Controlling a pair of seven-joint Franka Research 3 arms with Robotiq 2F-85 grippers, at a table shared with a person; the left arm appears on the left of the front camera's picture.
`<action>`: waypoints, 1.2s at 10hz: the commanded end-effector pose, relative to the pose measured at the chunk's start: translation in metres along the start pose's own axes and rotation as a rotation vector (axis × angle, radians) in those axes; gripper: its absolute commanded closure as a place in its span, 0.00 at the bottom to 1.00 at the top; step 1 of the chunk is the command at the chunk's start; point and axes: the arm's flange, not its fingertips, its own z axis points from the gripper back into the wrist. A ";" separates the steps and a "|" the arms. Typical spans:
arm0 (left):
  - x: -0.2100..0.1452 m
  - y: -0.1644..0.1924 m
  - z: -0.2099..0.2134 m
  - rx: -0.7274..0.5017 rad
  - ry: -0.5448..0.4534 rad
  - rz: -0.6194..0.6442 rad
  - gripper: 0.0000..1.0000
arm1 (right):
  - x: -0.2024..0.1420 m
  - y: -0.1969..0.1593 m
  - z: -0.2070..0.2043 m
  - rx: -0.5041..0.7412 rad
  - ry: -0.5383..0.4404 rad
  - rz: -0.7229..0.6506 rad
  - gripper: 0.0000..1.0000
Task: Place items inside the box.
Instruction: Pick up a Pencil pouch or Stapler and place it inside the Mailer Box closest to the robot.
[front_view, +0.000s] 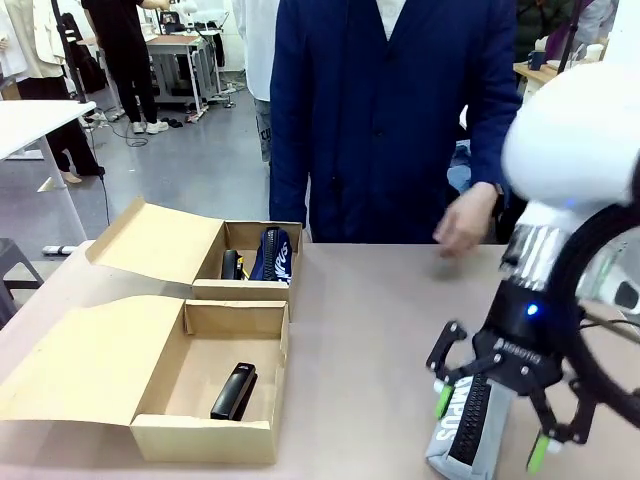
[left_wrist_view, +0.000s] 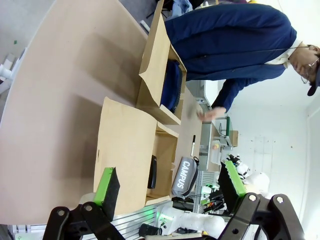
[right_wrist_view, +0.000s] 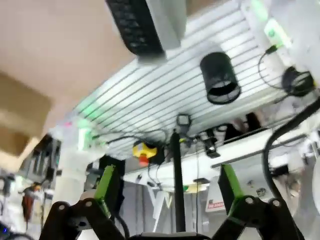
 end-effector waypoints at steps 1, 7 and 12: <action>0.000 0.000 0.000 -0.023 -0.006 -0.018 0.00 | 0.011 0.002 -0.006 -0.037 -0.052 -0.005 0.00; 0.000 0.000 0.000 -0.023 -0.006 -0.018 0.00 | 0.016 -0.094 0.047 0.043 0.131 0.482 0.00; 0.000 0.000 0.000 -0.023 -0.006 -0.018 0.00 | 0.033 -0.173 0.054 0.073 0.220 0.607 0.00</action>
